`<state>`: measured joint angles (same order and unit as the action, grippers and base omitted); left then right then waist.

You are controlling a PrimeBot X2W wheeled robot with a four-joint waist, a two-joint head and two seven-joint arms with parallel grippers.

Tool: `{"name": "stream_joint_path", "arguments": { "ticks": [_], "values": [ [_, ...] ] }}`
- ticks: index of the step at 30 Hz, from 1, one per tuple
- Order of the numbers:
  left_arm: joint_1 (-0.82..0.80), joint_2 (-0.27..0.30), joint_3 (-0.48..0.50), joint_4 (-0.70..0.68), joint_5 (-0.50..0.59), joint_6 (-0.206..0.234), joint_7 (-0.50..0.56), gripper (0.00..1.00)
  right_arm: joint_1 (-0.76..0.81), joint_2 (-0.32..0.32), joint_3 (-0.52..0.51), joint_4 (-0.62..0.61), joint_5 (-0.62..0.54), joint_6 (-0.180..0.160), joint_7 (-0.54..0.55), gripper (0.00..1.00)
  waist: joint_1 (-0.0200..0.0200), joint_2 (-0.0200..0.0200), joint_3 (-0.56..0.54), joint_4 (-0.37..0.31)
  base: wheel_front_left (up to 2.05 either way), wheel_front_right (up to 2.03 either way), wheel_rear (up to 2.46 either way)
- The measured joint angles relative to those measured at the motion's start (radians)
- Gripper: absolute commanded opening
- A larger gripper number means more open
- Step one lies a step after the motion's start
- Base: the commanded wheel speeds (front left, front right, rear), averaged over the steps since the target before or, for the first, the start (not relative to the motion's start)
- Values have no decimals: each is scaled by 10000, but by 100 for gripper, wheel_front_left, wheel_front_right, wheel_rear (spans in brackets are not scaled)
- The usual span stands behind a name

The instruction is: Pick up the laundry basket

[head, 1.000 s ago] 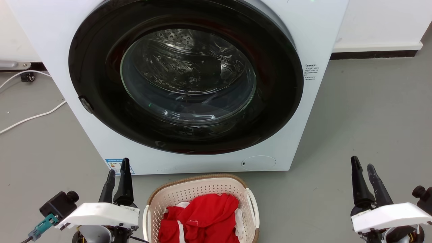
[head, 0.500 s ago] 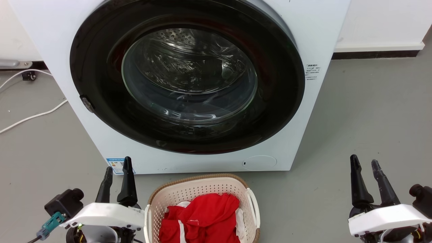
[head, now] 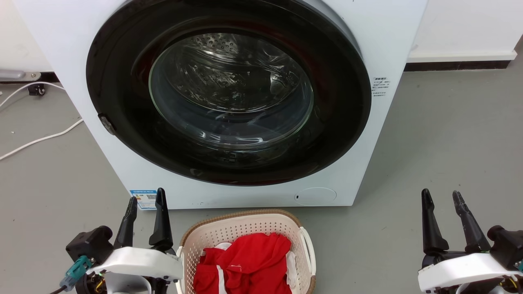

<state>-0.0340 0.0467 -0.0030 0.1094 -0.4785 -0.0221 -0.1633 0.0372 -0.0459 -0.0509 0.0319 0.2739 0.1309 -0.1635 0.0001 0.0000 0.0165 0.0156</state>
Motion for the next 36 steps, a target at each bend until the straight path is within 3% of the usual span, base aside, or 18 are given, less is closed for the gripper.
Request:
{"name": "stream_joint_path", "arguments": {
  "ticks": [19, 36],
  "values": [
    [99, 10, -107, -29, 1772, 230, -428, 100, 223, -8, -25, -359, -1887, 0, -430, 100, -1, 0, 28, 39, 0, 0, 0],
    [250, 15, -140, -130, 3189, 414, -773, 100, 344, -13, -113, -591, -2740, 0, -754, 100, -1, 0, 21, 61, 0, 0, 0]
  ]
}}
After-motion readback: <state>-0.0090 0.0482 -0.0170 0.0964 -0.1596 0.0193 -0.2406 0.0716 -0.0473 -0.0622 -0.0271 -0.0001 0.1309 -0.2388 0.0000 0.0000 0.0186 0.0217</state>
